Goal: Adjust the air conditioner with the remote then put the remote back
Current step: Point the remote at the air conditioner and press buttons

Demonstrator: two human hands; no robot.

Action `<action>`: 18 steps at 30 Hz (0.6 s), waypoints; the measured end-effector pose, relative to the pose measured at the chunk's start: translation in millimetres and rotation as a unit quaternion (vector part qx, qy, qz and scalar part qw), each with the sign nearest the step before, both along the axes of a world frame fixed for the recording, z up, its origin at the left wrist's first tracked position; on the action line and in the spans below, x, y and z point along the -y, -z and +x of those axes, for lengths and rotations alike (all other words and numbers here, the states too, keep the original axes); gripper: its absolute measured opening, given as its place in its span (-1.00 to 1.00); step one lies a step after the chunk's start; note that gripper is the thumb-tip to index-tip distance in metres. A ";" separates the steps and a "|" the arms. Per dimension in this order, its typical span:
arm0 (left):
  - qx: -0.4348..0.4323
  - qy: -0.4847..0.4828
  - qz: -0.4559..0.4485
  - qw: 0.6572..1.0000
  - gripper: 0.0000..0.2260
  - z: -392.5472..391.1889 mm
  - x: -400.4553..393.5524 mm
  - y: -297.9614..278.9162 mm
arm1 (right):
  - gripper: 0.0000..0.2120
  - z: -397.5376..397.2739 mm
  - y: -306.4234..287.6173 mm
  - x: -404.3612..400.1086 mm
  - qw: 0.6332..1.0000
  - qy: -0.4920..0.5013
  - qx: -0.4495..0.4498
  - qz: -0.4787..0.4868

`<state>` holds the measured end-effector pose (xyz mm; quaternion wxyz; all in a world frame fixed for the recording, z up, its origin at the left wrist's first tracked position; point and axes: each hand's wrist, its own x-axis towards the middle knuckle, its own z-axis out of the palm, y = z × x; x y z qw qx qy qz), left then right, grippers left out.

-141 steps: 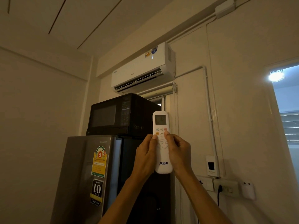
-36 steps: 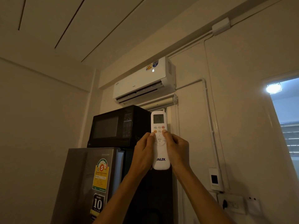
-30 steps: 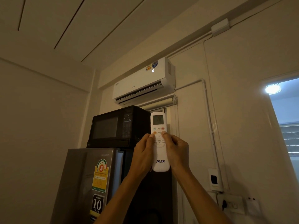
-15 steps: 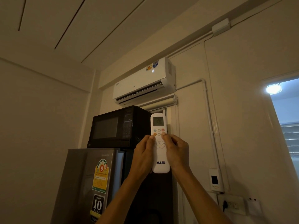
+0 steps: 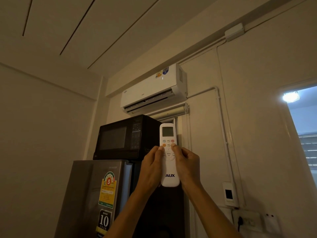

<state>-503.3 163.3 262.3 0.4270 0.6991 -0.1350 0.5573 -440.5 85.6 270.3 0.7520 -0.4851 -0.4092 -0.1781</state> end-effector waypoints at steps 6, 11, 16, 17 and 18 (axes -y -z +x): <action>-0.003 0.002 -0.001 1.000 -0.82 0.3 0.3 0.3 | -0.86 0.8 0.2 -0.1 1.000 0.000 -0.003 -0.002; -0.004 0.003 -0.003 1.000 -0.83 1.0 0.2 1.0 | -0.83 2.6 1.3 -1.2 1.000 0.004 0.001 -0.001; -0.004 0.002 -0.002 1.000 -0.83 0.1 -0.7 1.2 | -0.87 2.6 2.4 -1.4 1.000 -0.008 0.005 -0.002; -0.004 0.001 -0.001 1.000 -0.83 0.1 -1.3 1.2 | -0.87 2.6 2.5 -1.0 1.000 -0.014 0.007 -0.004; -0.004 0.002 -0.001 1.000 -0.83 -0.1 -1.7 1.3 | -0.88 2.3 2.9 -0.5 1.000 -0.019 0.009 -0.006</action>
